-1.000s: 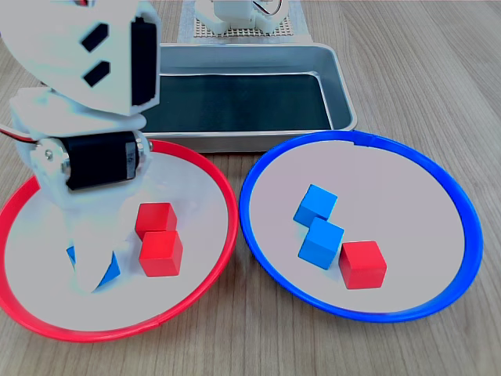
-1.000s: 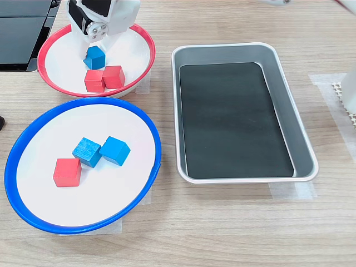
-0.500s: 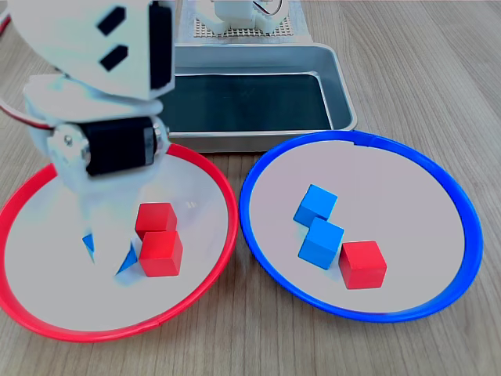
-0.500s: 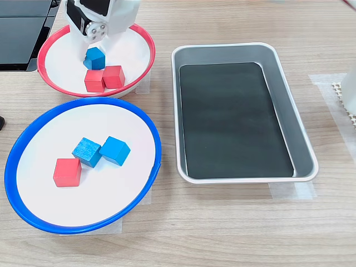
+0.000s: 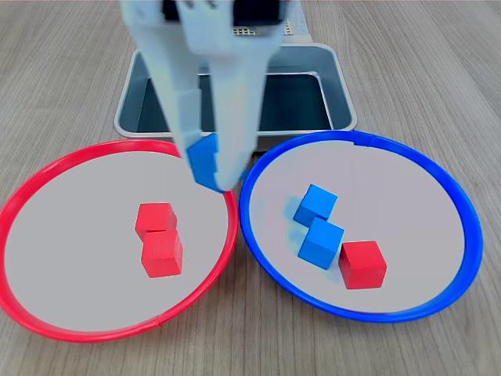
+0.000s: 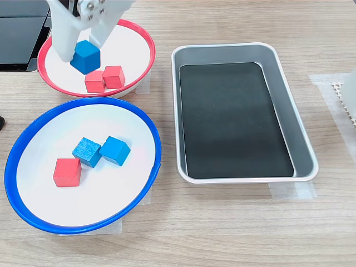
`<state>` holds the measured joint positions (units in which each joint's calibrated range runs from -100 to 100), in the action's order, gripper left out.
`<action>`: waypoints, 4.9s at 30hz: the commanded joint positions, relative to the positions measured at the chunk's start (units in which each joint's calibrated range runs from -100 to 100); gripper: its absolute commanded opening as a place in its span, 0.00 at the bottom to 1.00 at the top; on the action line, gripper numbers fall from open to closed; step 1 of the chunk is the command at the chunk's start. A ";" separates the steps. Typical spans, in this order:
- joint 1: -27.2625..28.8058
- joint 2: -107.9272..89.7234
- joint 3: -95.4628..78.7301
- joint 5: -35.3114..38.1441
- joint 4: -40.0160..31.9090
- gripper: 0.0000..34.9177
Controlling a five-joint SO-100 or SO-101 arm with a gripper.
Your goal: Relocate any misplaced blocks to their matching dishes.
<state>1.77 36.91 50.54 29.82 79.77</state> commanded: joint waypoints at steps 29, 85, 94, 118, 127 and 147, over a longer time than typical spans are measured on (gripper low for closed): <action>-18.57 1.76 -9.63 0.73 -1.07 0.08; -11.23 17.63 12.31 20.56 -13.94 0.39; -12.36 18.48 12.04 19.88 -13.53 0.41; -13.77 18.91 10.86 18.95 -11.14 0.48; -14.15 18.48 10.13 18.90 -10.48 0.48; -12.73 19.16 9.86 19.54 -9.73 0.46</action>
<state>-11.86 56.44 59.80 49.06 70.72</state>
